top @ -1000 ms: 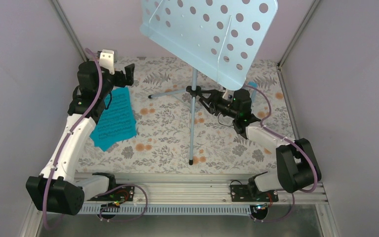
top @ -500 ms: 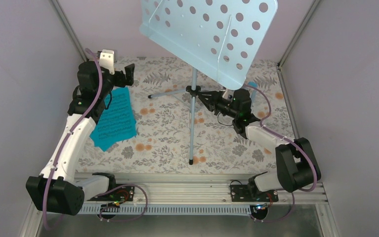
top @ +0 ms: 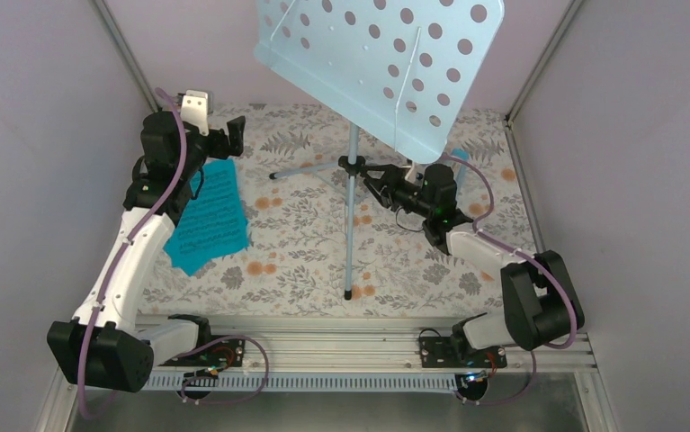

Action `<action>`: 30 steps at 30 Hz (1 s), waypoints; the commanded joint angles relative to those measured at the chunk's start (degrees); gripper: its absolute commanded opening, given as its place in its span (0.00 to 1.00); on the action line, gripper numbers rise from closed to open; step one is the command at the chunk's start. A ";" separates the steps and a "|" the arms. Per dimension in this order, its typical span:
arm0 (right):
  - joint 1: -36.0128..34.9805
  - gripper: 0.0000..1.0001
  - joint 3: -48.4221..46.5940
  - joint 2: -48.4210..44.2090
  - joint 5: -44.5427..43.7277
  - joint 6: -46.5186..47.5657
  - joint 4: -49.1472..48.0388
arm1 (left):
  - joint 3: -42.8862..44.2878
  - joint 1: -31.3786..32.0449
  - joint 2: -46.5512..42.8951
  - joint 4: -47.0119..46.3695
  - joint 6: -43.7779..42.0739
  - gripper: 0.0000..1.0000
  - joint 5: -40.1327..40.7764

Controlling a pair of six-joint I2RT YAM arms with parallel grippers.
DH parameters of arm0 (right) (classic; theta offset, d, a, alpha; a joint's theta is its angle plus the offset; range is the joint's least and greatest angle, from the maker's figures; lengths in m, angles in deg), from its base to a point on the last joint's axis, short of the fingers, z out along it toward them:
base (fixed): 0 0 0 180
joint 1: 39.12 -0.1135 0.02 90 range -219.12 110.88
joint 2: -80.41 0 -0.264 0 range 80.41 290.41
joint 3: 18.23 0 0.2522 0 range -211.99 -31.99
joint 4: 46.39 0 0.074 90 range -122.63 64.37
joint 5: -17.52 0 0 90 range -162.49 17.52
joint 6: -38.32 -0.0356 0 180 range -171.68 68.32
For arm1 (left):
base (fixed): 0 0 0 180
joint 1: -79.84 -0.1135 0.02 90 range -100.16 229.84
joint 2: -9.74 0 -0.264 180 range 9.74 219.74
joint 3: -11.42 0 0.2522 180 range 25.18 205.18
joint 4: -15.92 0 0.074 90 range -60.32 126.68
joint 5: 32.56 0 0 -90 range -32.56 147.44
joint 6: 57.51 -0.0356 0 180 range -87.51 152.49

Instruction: Pack up the instrument practice props

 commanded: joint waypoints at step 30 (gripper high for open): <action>2.36 0.24 0.15 4.41 5.89 10.94 -12.31 | 0.17 0.05 0.00 -0.63 -0.78 1.00 -1.16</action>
